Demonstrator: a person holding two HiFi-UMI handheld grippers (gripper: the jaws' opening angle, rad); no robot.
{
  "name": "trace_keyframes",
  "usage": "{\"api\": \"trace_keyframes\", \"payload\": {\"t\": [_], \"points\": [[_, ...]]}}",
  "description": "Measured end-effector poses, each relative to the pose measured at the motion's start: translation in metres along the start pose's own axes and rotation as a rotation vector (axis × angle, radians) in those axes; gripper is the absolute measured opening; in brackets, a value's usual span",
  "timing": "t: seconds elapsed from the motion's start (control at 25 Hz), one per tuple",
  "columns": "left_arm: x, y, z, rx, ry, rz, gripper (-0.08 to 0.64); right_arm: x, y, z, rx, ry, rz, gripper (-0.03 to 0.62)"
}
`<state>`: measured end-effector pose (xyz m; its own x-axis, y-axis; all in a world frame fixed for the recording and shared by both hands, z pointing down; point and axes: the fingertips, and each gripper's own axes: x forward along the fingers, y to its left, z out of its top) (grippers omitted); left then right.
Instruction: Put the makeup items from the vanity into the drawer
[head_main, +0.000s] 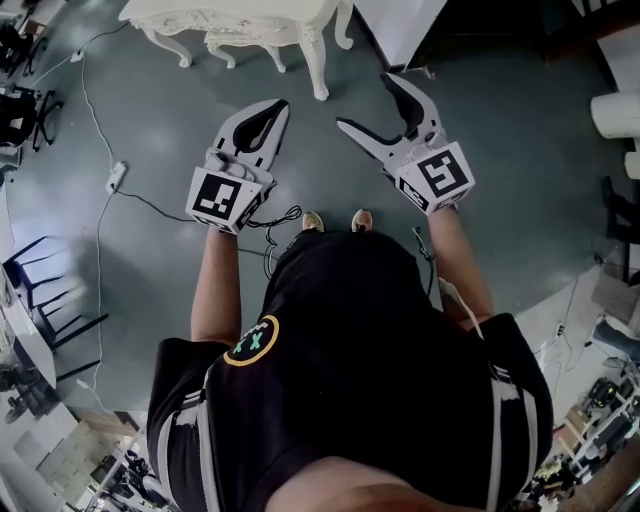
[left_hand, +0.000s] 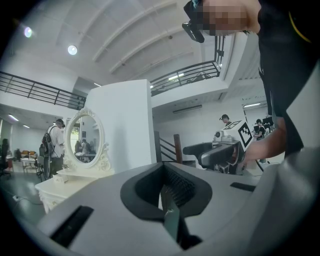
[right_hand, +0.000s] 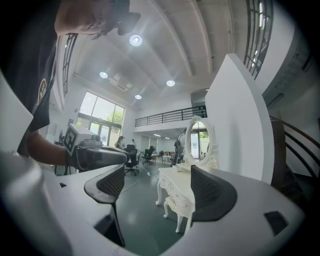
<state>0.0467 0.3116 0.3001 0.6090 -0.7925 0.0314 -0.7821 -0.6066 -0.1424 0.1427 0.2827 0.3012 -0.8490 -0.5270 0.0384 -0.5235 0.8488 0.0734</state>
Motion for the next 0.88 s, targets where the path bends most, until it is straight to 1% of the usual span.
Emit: {"api": "trace_keyframes", "payload": {"t": [0.04,0.12,0.16,0.2,0.4,0.68,0.88], "points": [[0.0,0.001,0.0,0.0,0.001,0.002,0.02,0.001,-0.001,-0.001,0.004,0.004,-0.003,0.453],[0.0,0.003,-0.002,-0.005,0.008,0.01,0.02,0.003,-0.002,-0.004,0.006,0.018,-0.008,0.546],[0.0,0.004,-0.003,-0.009,0.012,0.014,0.02,0.004,-0.002,-0.005,0.009,0.025,-0.008,0.581],[0.001,0.004,-0.003,-0.009,0.013,0.014,0.02,0.004,-0.003,-0.007,0.012,0.031,-0.008,0.598],[0.005,0.004,-0.004,-0.019,0.015,0.026,0.02,0.003,-0.005,-0.01,-0.004,0.044,-0.004,0.6],[0.017,-0.002,0.001,-0.005,0.016,0.036,0.02,-0.003,-0.02,-0.011,-0.009,0.041,0.006,0.6],[0.029,-0.009,0.007,0.011,0.025,0.075,0.02,-0.015,-0.034,-0.011,-0.015,0.036,0.034,0.6]]}}
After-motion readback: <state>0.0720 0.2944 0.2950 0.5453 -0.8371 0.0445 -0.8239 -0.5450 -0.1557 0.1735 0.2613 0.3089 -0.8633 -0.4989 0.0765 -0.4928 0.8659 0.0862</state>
